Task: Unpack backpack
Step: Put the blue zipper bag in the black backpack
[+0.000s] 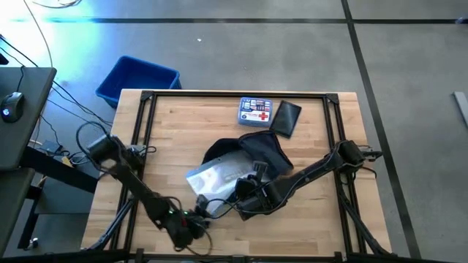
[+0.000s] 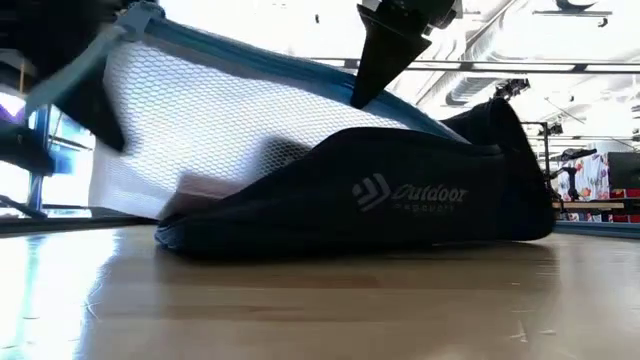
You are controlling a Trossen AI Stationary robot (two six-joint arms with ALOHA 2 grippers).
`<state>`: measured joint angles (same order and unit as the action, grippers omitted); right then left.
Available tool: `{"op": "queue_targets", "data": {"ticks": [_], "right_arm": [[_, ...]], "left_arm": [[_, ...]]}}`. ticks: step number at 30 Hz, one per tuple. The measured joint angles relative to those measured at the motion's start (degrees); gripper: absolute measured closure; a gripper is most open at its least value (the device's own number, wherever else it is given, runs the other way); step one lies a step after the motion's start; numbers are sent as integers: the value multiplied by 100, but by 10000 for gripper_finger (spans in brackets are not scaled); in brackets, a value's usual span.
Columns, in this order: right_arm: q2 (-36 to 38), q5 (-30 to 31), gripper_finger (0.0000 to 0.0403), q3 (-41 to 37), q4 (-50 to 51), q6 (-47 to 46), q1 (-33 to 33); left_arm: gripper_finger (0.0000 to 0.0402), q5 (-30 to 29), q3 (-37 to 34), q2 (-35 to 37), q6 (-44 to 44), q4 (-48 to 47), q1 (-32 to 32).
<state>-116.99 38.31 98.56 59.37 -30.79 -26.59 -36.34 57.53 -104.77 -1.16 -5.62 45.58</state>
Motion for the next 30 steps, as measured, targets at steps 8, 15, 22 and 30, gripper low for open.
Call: {"op": "queue_targets", "data": {"ticks": [8,15,22,30], "right_arm": [[15,-35,403,0,4,39,-44],[15,-39,403,0,-22,13,-174],[15,-35,403,0,-5,-28,-263],[-11,-103,403,0,244,-28,-275]], "left_arm": [[295,-744,778,-773,-1276,315,-718],[295,-1047,844,-814,-2169,1184,-1232],[295,864,844,-813,-1315,696,-1810],[330,1499,987,-778,-407,-1033,-1579]]}}
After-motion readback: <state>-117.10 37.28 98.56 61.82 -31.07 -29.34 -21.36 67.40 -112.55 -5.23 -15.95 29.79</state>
